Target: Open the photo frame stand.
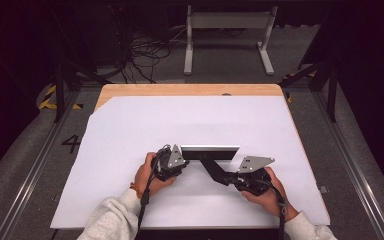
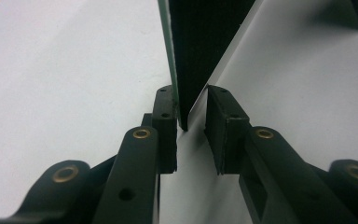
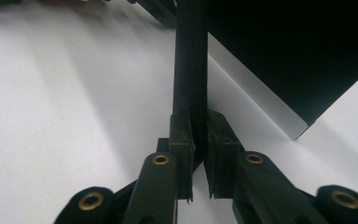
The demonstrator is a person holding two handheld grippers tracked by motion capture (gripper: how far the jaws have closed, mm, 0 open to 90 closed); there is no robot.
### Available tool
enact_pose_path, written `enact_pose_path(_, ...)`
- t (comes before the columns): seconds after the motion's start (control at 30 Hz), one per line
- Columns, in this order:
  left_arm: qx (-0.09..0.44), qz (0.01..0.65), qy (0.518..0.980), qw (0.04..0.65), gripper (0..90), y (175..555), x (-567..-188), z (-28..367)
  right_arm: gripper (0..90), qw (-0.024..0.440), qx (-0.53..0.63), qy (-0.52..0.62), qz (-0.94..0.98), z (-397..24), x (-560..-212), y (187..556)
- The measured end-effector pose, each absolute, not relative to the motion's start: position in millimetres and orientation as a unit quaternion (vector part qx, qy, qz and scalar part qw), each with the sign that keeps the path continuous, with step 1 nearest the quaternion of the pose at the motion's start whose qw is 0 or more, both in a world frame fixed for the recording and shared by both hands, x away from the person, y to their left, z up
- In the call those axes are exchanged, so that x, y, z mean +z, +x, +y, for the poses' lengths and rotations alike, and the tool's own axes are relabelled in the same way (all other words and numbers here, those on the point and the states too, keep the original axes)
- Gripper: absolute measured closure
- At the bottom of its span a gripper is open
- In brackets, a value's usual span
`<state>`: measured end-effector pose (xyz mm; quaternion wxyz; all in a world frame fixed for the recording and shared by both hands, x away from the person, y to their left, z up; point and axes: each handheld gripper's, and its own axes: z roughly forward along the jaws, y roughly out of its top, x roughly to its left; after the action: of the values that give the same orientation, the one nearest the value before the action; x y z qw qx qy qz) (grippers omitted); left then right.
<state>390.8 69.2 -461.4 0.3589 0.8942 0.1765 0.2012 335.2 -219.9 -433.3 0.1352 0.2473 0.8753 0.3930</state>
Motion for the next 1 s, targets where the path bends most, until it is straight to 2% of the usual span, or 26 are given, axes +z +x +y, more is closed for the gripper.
enact_pose_path(0.6, 0.183, 0.182, 0.889, 0.377, 69.8, 384.9, -451.4, 90.8, 79.6, 0.175, 0.407, 0.237, 0.865, -228.6, -413.3, 325.1)
enact_pose_path(1.0, 0.166, 0.178, 0.89, 0.385, 66.5, 367.2, -447.4, 113.0, 78.8, 0.208, 0.414, 0.262, 0.847, -250.1, -409.1, 324.8)
